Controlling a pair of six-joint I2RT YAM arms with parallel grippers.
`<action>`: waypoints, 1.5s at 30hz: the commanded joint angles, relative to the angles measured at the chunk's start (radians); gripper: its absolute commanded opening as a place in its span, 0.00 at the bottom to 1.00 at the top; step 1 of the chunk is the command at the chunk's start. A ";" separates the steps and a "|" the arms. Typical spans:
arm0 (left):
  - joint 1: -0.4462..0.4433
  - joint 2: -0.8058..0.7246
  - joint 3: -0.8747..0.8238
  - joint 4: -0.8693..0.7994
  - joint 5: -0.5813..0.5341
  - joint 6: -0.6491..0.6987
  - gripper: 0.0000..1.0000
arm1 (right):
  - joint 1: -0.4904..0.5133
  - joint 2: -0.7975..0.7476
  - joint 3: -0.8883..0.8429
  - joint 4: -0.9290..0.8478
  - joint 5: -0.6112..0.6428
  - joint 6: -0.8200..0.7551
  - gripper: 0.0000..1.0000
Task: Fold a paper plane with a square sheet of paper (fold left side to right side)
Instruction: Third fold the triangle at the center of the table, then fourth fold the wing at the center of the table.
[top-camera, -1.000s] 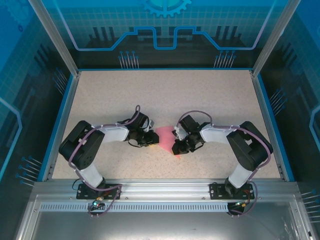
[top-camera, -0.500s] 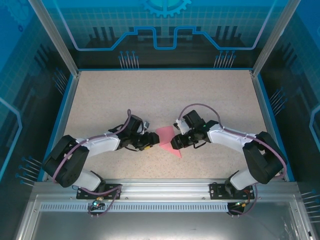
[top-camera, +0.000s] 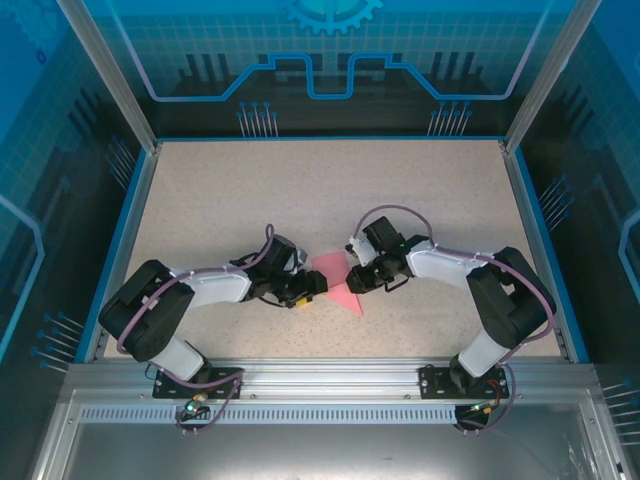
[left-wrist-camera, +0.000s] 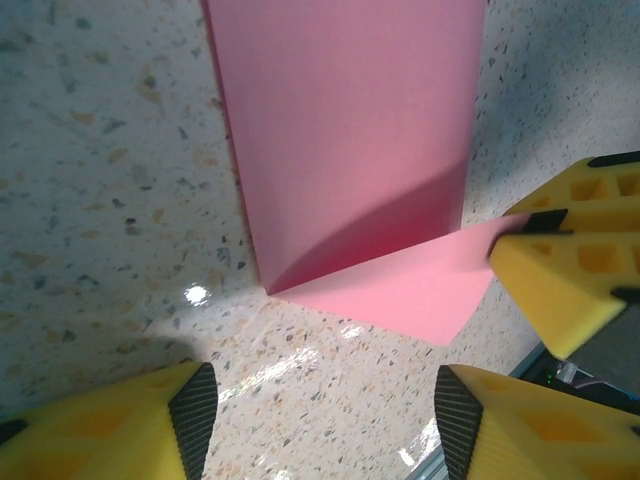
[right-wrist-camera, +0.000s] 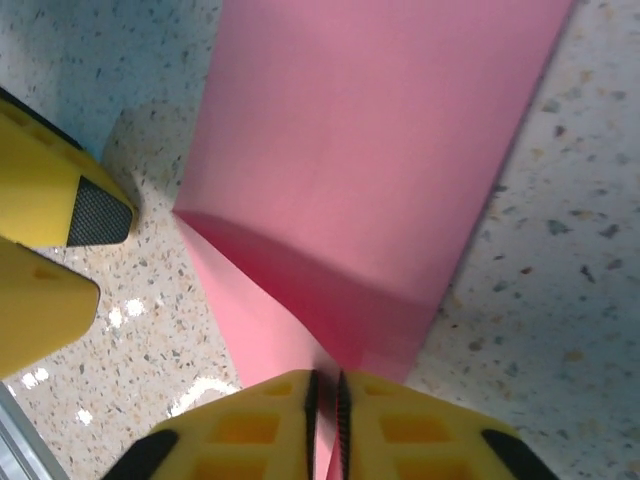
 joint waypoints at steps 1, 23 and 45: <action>-0.012 0.025 0.035 0.031 0.016 -0.030 0.63 | -0.030 -0.025 -0.010 0.012 -0.015 -0.010 0.11; -0.041 0.101 0.125 0.087 0.025 -0.070 0.36 | -0.040 -0.117 -0.047 -0.001 0.034 -0.011 0.32; -0.041 0.055 0.177 0.031 0.006 -0.115 0.31 | 0.349 -0.266 -0.180 0.102 0.479 -0.039 0.47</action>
